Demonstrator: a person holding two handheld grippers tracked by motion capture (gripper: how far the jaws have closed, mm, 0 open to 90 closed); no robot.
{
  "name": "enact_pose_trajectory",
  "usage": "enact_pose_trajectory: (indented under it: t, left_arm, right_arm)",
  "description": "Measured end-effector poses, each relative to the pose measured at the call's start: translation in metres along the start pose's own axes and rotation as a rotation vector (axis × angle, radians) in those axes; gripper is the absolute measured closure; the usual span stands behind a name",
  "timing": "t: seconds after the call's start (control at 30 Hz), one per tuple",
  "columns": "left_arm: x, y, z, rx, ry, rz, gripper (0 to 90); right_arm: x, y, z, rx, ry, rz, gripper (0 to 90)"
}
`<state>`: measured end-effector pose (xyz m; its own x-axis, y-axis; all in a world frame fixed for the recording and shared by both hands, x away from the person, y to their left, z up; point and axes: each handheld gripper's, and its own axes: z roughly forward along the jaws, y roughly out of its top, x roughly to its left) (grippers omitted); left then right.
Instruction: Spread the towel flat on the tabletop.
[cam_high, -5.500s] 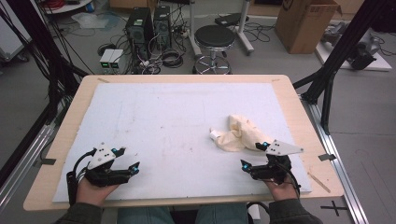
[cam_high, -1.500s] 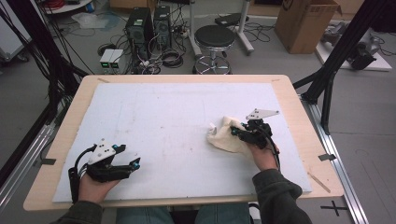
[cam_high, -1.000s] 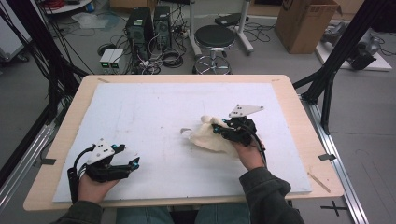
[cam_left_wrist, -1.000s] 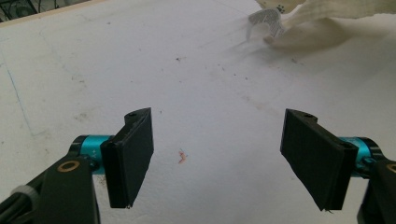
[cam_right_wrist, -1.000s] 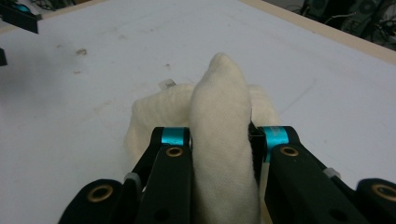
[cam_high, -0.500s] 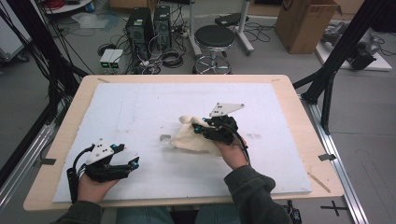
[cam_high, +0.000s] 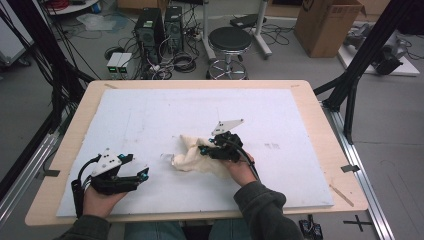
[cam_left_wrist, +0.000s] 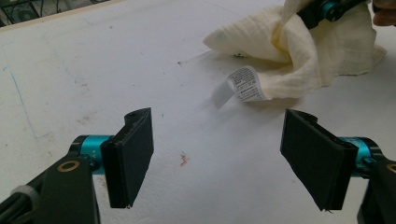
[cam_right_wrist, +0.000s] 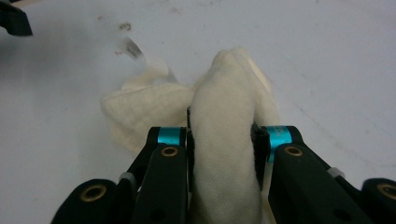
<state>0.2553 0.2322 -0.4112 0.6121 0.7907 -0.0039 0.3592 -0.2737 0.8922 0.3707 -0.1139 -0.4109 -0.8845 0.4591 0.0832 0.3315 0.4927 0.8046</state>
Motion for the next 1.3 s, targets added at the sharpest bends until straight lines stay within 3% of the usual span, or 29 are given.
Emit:
enact_pose_trajectory:
  t: [0.07,0.13,0.17,0.23,0.3,0.33,0.43,0.5,0.57,0.83,0.87,0.93,1.1,1.17,1.3]
  left_arm:
    - [-0.001,0.001,0.001,0.0,-0.005,-0.001,26.2]
    - [-0.002,0.001,0.003,-0.002,-0.011,0.002,26.2]
    - [-0.002,0.002,0.004,-0.003,-0.013,-0.001,26.2]
    - [-0.003,0.004,0.006,-0.009,-0.019,-0.001,26.2]
    - [-0.004,0.006,0.009,-0.006,-0.029,0.0,26.3]
    - [-0.004,0.007,0.01,-0.007,-0.037,-0.003,26.3]
    - [-0.006,0.012,0.015,-0.009,-0.067,-0.004,28.3]
    - [-0.007,0.013,0.018,-0.006,-0.074,-0.005,28.5]
    - [-0.01,0.016,0.023,0.002,-0.089,0.015,32.5]
    - [-0.017,0.026,0.042,0.022,-0.132,0.052,42.7]
    - [-0.019,0.029,0.049,0.035,-0.139,0.078,43.0]
    - [-0.021,0.03,0.056,0.05,-0.154,0.083,44.5]
    - [-0.022,0.03,0.075,0.099,-0.181,0.07,50.6]
    - [-0.023,0.03,0.088,0.134,-0.207,0.07,55.2]
    - [-0.026,0.029,0.096,0.174,-0.226,0.085,58.1]
  right_arm:
    - [-0.002,-0.004,0.001,0.007,0.0,0.01,72.7]
    - [-0.003,-0.005,0.002,0.008,-0.01,0.011,66.8]
    - [-0.003,-0.005,-0.001,-0.002,-0.009,0.021,59.3]
    - [-0.003,-0.005,-0.002,-0.016,-0.013,0.02,56.5]
    - [-0.003,-0.004,-0.012,-0.051,-0.008,0.024,47.1]
    - [-0.003,-0.004,-0.012,-0.051,-0.008,0.024,47.1]
    - [-0.002,-0.004,-0.034,-0.1,-0.025,0.018,40.3]
    - [-0.003,-0.005,-0.041,-0.119,-0.028,0.014,40.1]
    - [-0.004,-0.009,-0.062,-0.154,-0.037,0.012,40.5]
    - [0.0,-0.037,-0.091,-0.133,-0.025,-0.03,46.9]
    - [0.001,-0.041,-0.093,-0.127,-0.018,-0.035,48.1]
    - [0.001,-0.05,-0.097,-0.113,-0.006,-0.043,49.9]
    - [-0.002,-0.07,-0.1,-0.089,0.01,-0.048,56.3]
    - [-0.005,-0.083,-0.099,-0.046,0.027,-0.036,64.2]
    - [-0.01,-0.091,-0.091,0.003,0.037,-0.044,66.5]
